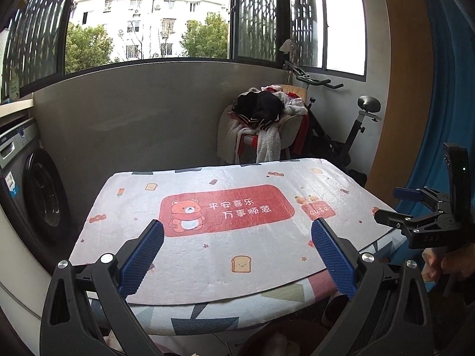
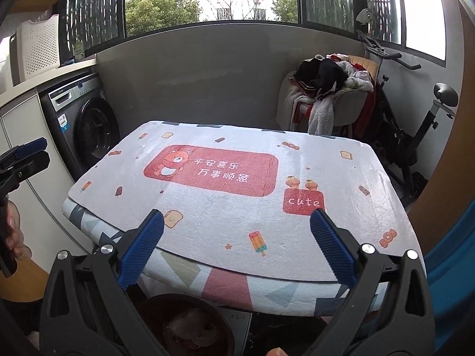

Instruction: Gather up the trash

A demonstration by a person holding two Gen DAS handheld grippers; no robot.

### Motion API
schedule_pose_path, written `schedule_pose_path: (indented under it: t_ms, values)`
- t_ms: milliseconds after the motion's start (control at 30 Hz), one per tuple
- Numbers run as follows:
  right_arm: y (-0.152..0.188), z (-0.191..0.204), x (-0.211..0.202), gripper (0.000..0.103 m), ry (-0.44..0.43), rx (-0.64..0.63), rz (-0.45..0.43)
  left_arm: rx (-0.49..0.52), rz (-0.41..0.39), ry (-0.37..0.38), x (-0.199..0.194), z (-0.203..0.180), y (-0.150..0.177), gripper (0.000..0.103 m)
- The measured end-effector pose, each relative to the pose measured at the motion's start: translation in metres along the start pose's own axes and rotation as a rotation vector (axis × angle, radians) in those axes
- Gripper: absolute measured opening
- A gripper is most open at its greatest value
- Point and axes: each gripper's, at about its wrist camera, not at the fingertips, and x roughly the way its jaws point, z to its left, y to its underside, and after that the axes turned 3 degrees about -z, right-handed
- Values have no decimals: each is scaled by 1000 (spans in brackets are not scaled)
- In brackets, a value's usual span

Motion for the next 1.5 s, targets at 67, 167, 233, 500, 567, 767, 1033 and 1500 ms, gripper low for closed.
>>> schedule_pose_path:
  t_ms: [67, 167, 233, 500, 567, 767, 1033, 1500]
  values:
    - [-1, 0, -2, 97, 0, 0, -5, 13, -10, -28, -1, -2, 0, 97]
    - [-2, 1, -3, 97, 3, -3, -9, 14, -8, -42, 0, -1, 2, 97]
    - [-2, 2, -4, 97, 5, -5, -10, 1, -1, -39, 1, 0, 3, 97]
    - [-1, 3, -3, 97, 9, -11, -11, -16, 5, -64, 3, 2, 7, 97]
    - [-1, 4, -3, 97, 9, -11, -11, -13, 7, -66, 4, 1, 7, 97]
    - [-1, 4, -4, 97, 11, -13, -14, 3, 7, -77, 5, -2, 8, 97]
    - [-1, 5, -5, 97, 15, -17, -16, 2, 7, -74, 5, -3, 7, 97]
    - [-2, 6, -6, 97, 18, -24, -14, 10, 12, -69, 5, -4, 7, 97]
